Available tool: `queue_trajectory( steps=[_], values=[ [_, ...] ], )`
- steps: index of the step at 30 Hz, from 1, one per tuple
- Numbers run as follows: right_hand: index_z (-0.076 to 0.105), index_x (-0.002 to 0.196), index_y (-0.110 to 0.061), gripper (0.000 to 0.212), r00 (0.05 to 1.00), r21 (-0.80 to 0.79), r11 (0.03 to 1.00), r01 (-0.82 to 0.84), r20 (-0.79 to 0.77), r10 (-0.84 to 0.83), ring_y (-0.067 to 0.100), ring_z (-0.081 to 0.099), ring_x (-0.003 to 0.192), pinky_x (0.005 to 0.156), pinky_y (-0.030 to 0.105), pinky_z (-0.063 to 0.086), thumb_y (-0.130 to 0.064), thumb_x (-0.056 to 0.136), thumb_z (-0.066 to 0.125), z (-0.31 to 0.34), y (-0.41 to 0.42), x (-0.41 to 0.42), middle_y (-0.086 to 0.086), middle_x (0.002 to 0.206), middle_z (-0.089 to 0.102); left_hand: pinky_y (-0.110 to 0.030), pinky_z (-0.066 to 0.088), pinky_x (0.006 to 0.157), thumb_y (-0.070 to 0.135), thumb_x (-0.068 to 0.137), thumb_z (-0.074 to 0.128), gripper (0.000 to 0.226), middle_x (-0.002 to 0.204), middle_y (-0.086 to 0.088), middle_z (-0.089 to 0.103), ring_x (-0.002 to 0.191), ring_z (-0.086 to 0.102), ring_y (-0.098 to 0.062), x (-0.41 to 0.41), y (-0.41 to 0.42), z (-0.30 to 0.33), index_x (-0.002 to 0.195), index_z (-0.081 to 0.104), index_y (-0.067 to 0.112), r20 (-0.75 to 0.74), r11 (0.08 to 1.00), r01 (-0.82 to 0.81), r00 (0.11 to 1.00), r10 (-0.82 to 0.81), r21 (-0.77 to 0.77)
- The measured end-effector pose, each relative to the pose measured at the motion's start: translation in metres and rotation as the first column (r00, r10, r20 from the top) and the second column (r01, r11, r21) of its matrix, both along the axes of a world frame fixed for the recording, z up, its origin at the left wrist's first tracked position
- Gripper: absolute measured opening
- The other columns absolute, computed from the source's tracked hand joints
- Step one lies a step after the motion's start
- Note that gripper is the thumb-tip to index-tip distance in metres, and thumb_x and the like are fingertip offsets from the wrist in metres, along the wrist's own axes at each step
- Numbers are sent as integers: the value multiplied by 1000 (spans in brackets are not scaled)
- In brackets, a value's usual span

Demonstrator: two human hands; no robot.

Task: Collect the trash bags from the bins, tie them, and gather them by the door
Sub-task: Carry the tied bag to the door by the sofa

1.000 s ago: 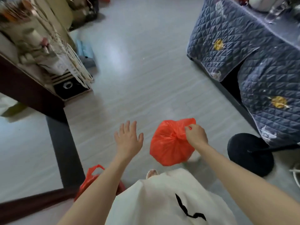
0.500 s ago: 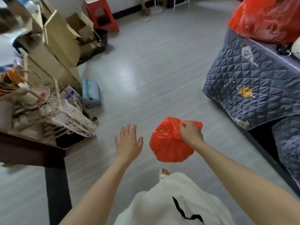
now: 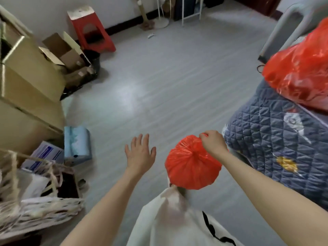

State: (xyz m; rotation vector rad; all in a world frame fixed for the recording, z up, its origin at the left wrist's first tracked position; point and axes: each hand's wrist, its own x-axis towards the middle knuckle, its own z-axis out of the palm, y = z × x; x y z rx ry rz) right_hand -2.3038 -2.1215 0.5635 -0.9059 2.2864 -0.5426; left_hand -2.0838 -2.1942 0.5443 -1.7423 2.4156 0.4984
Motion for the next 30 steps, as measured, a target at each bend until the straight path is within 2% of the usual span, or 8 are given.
queue_trajectory(
  steps=[3, 6, 10, 13, 21, 27, 30],
  values=[
    [39, 50, -10, 40, 1000, 19, 999, 28, -1, -28, 32, 47, 74, 67, 32, 30, -19, 89, 46, 7, -79, -53, 32, 86, 59, -51, 14, 114, 39, 94, 38, 59, 155, -6, 20, 143, 15, -27, -68, -96, 6, 146, 18, 21, -20, 998, 61, 998, -61, 3],
    [53, 60, -3, 34, 997, 4, 998, 70, -29, -69, 41, 56, 88, 67, 34, 33, -17, 90, 46, 23, -148, -116, 31, 98, 63, -51, 14, 114, 39, 94, 39, 59, 155, -6, 20, 143, 15, -26, -145, -182, 20, 146, 17, 20, -33, 993, 117, 992, -118, -15],
    [57, 68, 0, 30, 991, -43, 990, 135, 11, -134, 34, 52, 80, 68, 34, 32, -16, 91, 46, 32, -233, -196, 27, 97, 65, -51, 13, 114, 37, 94, 41, 59, 155, -6, 21, 143, 15, -26, -238, -268, 26, 146, 19, 20, -77, 977, 212, 974, -213, -27],
    [64, 90, 5, 30, 983, -64, 981, 183, 27, -182, 36, 58, 98, 76, 33, 40, -18, 92, 46, 31, -308, -267, 23, 103, 66, -52, 11, 114, 38, 94, 39, 59, 155, -5, 19, 144, 12, -25, -314, -344, 22, 146, 17, 21, -67, 969, 243, 967, -245, -29],
    [67, 96, 1, 28, 977, -55, 976, 209, 56, -206, 36, 58, 107, 85, 34, 43, -19, 91, 48, 21, -483, -475, 22, 110, 66, -52, 11, 114, 41, 94, 37, 60, 155, -4, 18, 144, 11, -26, -526, -515, 27, 147, 14, 21, -37, 964, 264, 964, -265, -25],
    [63, 74, -2, 26, 973, -36, 973, 227, 52, -225, 38, 59, 98, 81, 37, 44, -18, 90, 48, 24, -593, -609, 25, 100, 66, -51, 11, 115, 40, 95, 36, 59, 155, -5, 20, 144, 12, -26, -650, -629, 41, 146, 15, 21, -44, 960, 280, 959, -281, -27],
    [40, 51, -10, 39, 961, -33, 960, 278, 24, -277, 35, 55, 83, 69, 34, 38, -17, 88, 48, 15, -656, -695, 27, 83, 59, -51, 13, 115, 41, 95, 36, 59, 155, -5, 20, 144, 13, -27, -725, -702, 31, 146, 15, 20, -36, 957, 290, 956, -290, -13]
  ],
)
